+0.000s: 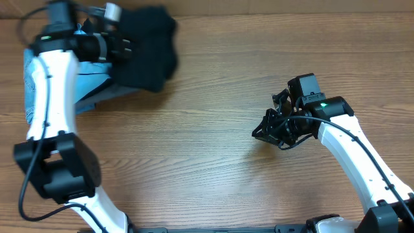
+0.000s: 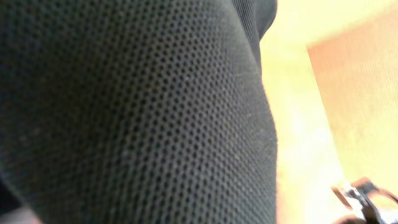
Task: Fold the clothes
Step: 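Carry the bundle with the left gripper onto the clothes stack at upper left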
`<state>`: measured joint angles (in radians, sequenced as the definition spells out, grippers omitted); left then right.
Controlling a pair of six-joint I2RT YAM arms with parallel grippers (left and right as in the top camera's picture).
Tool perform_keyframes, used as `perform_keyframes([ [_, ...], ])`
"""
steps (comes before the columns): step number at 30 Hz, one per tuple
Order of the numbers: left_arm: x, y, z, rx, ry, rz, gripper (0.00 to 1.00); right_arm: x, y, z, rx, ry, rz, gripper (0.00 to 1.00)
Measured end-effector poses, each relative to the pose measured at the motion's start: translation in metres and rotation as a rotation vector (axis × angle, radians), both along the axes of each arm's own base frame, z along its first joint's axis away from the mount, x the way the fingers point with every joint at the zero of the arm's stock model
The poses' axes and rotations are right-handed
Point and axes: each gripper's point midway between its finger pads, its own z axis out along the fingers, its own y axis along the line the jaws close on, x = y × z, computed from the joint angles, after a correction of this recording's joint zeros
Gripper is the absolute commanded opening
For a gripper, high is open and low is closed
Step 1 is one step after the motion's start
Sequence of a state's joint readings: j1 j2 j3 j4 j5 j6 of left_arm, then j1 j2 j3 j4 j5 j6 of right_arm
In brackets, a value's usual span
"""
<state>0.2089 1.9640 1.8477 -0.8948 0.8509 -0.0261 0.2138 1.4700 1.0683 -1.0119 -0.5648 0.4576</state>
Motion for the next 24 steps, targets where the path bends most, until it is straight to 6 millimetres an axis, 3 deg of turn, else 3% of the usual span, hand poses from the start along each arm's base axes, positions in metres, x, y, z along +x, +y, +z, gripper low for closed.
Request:
perform_keyframes([
  [2,0.008,0.041,0.005,0.009,-0.045,0.081,0.04,0.000,0.000,0.000,0.000,0.001,0.001,0.14],
  [7,0.013,0.121,0.007,0.021,-0.094,0.243,0.04,-0.002,-0.001,-0.001,-0.003,0.010,0.001,0.14],
  [10,0.009,0.152,-0.002,0.017,-0.072,0.305,0.04,-0.003,-0.001,-0.001,-0.003,0.016,-0.001,0.14],
  [11,0.007,0.160,-0.006,0.016,-0.065,0.321,0.12,-0.004,-0.001,-0.001,-0.004,0.022,-0.003,0.14],
  [12,0.006,0.169,-0.011,0.016,-0.055,0.338,0.49,-0.005,-0.001,-0.001,-0.005,0.025,-0.006,0.14],
  [14,0.004,0.185,-0.023,0.020,-0.031,0.370,1.00,-0.005,-0.001,-0.001,-0.004,0.029,-0.011,0.14],
  [21,0.000,0.216,-0.089,0.103,0.137,0.468,1.00,-0.015,-0.003,-0.003,-0.015,0.080,-0.017,0.13],
  [24,-0.007,0.227,-0.095,0.128,0.177,0.501,1.00,-0.018,-0.004,-0.003,-0.018,0.098,-0.018,0.13],
])
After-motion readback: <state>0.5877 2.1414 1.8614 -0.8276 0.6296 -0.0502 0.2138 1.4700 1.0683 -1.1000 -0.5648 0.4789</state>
